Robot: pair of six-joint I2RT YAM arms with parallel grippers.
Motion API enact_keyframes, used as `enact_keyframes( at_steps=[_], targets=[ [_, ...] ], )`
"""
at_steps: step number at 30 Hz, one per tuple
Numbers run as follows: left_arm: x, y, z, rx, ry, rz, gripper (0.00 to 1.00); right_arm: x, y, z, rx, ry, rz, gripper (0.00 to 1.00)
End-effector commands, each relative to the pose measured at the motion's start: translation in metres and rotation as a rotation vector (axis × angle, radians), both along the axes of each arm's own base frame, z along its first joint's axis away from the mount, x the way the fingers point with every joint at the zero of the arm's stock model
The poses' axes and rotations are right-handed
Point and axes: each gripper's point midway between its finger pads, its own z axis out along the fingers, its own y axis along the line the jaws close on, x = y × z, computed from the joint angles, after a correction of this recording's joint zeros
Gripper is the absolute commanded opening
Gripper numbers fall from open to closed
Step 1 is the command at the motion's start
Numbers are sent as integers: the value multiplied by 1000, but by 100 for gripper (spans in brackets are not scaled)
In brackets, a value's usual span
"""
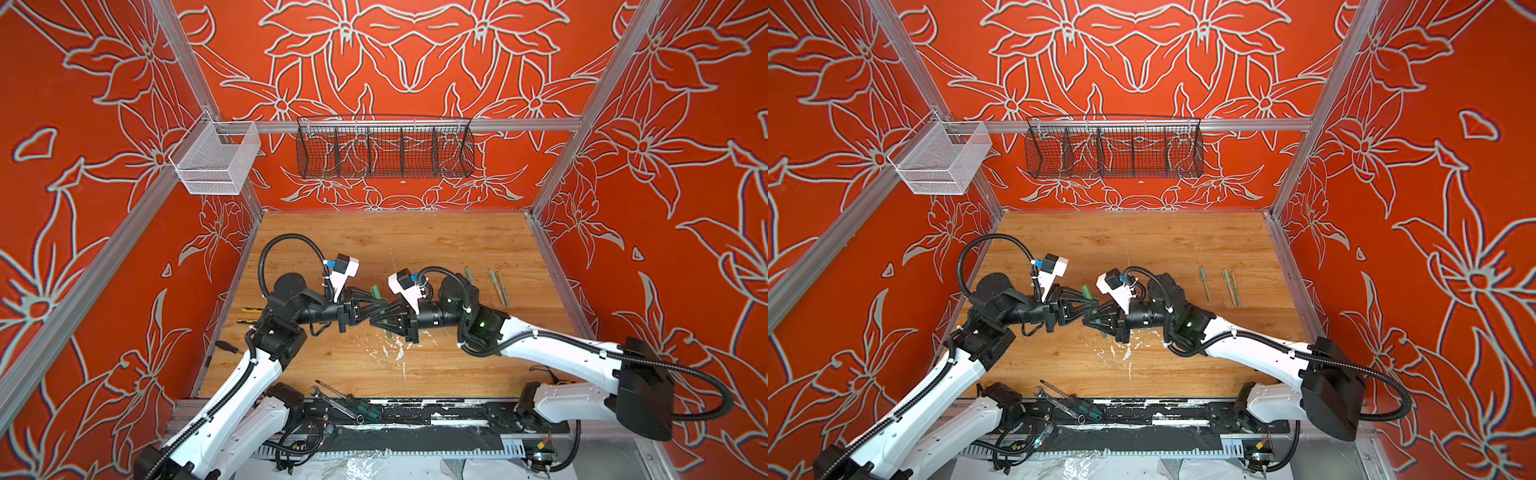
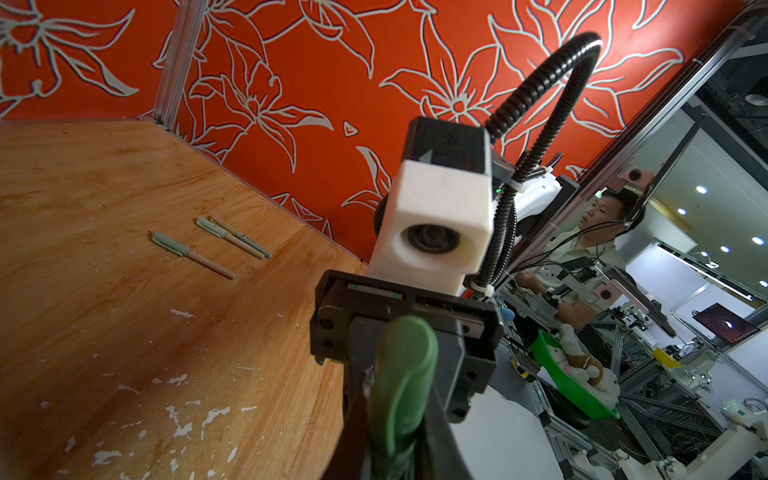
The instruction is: Insert the pens into the pen caps
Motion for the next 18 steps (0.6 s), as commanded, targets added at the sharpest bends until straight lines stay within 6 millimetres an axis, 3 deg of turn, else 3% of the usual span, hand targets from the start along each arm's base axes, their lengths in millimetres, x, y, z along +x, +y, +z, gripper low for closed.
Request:
enact_keyframes(
  at_steps=[1, 5, 10, 18],
  targets=[
    [-19, -7, 2, -4, 42, -89, 0, 19, -3, 46, 82, -103, -115, 0],
    [-21, -10, -1, 3, 48, -102, 0, 20, 0, 62, 89, -126, -114, 0],
    [-20, -8, 6, -3, 6, -68, 1, 12, 3, 50, 54, -104, -56, 0],
    [-13, -10, 18, -15, -16, -57, 27, -4, -1, 29, 19, -57, 8, 0]
  ],
)
